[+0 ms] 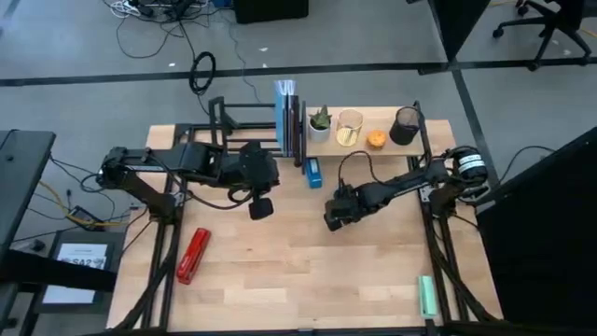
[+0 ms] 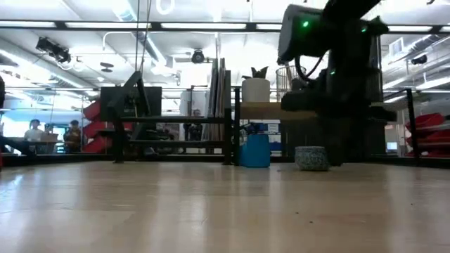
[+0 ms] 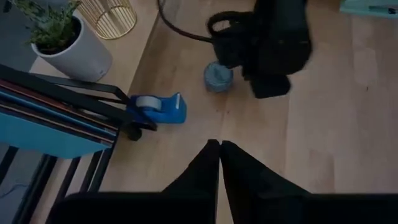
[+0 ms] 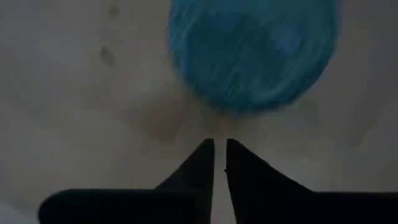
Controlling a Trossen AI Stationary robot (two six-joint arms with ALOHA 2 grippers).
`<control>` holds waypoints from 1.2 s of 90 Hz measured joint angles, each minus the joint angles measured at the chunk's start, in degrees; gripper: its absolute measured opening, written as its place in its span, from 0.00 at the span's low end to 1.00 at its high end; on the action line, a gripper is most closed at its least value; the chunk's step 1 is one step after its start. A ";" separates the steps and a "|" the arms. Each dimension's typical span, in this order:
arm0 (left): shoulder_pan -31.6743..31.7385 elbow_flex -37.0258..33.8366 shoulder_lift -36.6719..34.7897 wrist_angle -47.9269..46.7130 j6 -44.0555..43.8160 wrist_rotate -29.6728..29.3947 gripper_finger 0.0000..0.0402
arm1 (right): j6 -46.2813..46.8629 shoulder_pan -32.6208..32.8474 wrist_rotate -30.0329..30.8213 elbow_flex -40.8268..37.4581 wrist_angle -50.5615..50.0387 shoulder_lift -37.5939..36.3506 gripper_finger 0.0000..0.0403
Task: Stock shelves
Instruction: Put the blue scented candle under the shelf, then put the green stapler under the shelf
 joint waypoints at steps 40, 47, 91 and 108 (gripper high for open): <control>0.00 0.00 -0.01 -2.16 1.97 0.08 0.00 | -11.94 -12.88 0.57 0.00 8.16 0.72 0.00; -0.01 0.00 -0.02 -2.53 2.01 0.09 0.00 | -12.99 -14.22 1.04 0.00 9.41 0.72 0.00; -0.01 0.00 0.00 -2.73 1.61 0.14 0.00 | -16.78 -12.16 -1.24 2.73 8.44 -2.43 0.00; -0.01 0.00 -0.02 -2.80 -0.11 0.16 0.00 | -16.75 -5.73 -1.92 6.63 -3.22 -11.88 0.00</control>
